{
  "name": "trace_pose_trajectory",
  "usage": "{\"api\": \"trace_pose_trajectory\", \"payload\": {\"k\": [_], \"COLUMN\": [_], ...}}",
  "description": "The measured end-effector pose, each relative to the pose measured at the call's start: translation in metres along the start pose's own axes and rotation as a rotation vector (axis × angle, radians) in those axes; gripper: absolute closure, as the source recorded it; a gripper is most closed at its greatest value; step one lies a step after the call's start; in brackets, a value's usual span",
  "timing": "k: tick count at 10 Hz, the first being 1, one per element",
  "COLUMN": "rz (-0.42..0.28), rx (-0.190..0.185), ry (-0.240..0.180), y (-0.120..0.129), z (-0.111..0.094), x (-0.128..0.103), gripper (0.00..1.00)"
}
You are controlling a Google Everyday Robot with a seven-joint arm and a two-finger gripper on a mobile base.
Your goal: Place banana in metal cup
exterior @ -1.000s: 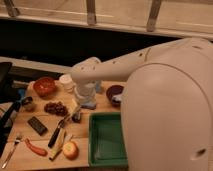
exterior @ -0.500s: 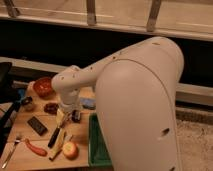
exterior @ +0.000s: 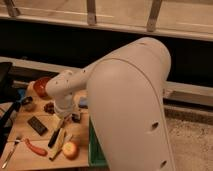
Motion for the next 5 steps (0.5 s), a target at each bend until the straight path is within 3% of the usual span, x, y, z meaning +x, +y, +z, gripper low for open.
{"api": "trace_pose_trajectory", "payload": {"k": [5], "rz": [-0.026], "rx": [-0.140], "ry": [-0.022], "y": [0.015], "z": [0.030], "x": [-0.004], "gripper": [0.20]}}
